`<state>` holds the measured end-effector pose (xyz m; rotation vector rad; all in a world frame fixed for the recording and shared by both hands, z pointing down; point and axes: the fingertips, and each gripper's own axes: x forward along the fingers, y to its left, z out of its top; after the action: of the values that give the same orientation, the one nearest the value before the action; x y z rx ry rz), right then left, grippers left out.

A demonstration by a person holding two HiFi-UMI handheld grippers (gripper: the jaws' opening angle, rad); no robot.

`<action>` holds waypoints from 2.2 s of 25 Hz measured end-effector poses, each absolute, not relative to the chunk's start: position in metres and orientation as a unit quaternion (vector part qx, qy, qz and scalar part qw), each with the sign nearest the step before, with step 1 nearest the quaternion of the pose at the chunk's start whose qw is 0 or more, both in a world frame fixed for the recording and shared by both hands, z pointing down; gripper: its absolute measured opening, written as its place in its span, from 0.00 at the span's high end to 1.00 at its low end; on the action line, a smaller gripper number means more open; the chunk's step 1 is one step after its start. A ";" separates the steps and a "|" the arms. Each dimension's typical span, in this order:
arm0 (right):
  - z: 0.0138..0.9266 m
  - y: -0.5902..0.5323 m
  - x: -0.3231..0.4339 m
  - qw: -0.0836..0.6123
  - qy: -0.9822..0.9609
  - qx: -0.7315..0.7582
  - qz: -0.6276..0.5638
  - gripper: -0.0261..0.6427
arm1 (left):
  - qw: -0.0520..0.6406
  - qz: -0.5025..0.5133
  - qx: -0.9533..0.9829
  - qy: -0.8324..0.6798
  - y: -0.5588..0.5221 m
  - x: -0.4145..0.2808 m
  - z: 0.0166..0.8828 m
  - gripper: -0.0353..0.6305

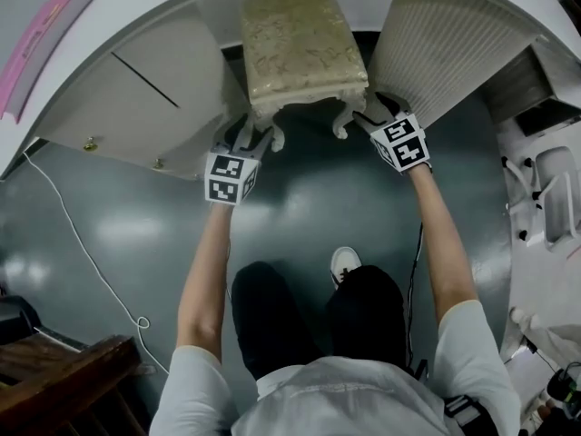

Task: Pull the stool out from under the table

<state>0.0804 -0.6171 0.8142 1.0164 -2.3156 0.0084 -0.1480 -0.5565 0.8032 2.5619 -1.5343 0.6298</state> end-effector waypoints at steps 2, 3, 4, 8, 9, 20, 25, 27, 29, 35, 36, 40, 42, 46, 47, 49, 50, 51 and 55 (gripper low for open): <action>0.819 -0.628 0.075 0.306 -0.875 0.376 0.001 0.53 | 0.043 0.209 0.836 -0.506 -0.569 -0.149 0.806 0.57; 0.822 -0.632 0.073 0.308 -0.875 0.373 0.000 0.53 | 0.045 0.209 0.837 -0.503 -0.573 -0.147 0.809 0.56; 0.825 -0.636 0.071 0.310 -0.875 0.371 -0.002 0.53 | 0.047 0.210 0.839 -0.499 -0.576 -0.145 0.813 0.55; 0.838 -0.647 0.066 0.318 -0.874 0.368 -0.011 0.53 | 0.051 0.210 0.836 -0.505 -0.589 -0.147 0.823 0.55; 0.841 -0.650 0.064 0.320 -0.873 0.367 -0.017 0.53 | 0.054 0.211 0.833 -0.509 -0.592 -0.148 0.824 0.55; 0.846 -0.657 0.058 0.297 -0.879 0.373 -0.009 0.56 | 0.072 0.200 0.833 -0.511 -0.603 -0.144 0.829 0.55; 0.846 -0.653 0.059 0.312 -0.869 0.384 0.009 0.57 | 0.098 0.197 0.832 -0.510 -0.600 -0.145 0.829 0.55; 0.846 -0.650 0.060 0.318 -0.866 0.385 0.017 0.57 | 0.107 0.197 0.834 -0.504 -0.598 -0.144 0.829 0.55; 0.847 -0.645 0.061 0.320 -0.865 0.385 0.022 0.57 | 0.111 0.197 0.837 -0.499 -0.593 -0.143 0.828 0.56; 0.847 -0.613 0.069 0.332 -0.861 0.384 0.032 0.57 | 0.111 0.204 0.841 -0.488 -0.560 -0.136 0.827 0.57; 0.848 -0.607 0.072 0.334 -0.860 0.385 0.033 0.57 | 0.112 0.206 0.843 -0.485 -0.553 -0.134 0.827 0.57; 0.850 -0.579 0.078 0.342 -0.856 0.386 0.041 0.57 | 0.118 0.211 0.847 -0.474 -0.526 -0.129 0.829 0.58; 0.850 -0.565 0.079 0.344 -0.854 0.387 0.048 0.57 | 0.120 0.213 0.848 -0.470 -0.513 -0.128 0.829 0.58; 0.852 -0.534 0.083 0.350 -0.849 0.391 0.057 0.57 | 0.125 0.213 0.851 -0.463 -0.484 -0.124 0.831 0.58; 0.852 -0.526 0.084 0.351 -0.848 0.392 0.058 0.57 | 0.128 0.212 0.852 -0.460 -0.476 -0.124 0.831 0.59; 0.852 -0.513 0.088 0.355 -0.846 0.393 0.058 0.57 | 0.135 0.207 0.856 -0.455 -0.462 -0.120 0.830 0.59; 0.852 -0.507 0.090 0.357 -0.846 0.393 0.058 0.57 | 0.137 0.204 0.858 -0.451 -0.456 -0.118 0.830 0.59; 0.853 -0.501 0.092 0.358 -0.845 0.393 0.059 0.57 | 0.138 0.203 0.861 -0.446 -0.450 -0.117 0.829 0.60; 0.851 -0.477 0.094 0.356 -0.842 0.401 0.061 0.57 | 0.145 0.205 0.867 -0.430 -0.430 -0.117 0.827 0.60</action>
<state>0.0937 -0.4773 0.8509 1.0348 -2.1754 0.1565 -0.1170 -0.4302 0.8275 2.4984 -1.2385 0.5900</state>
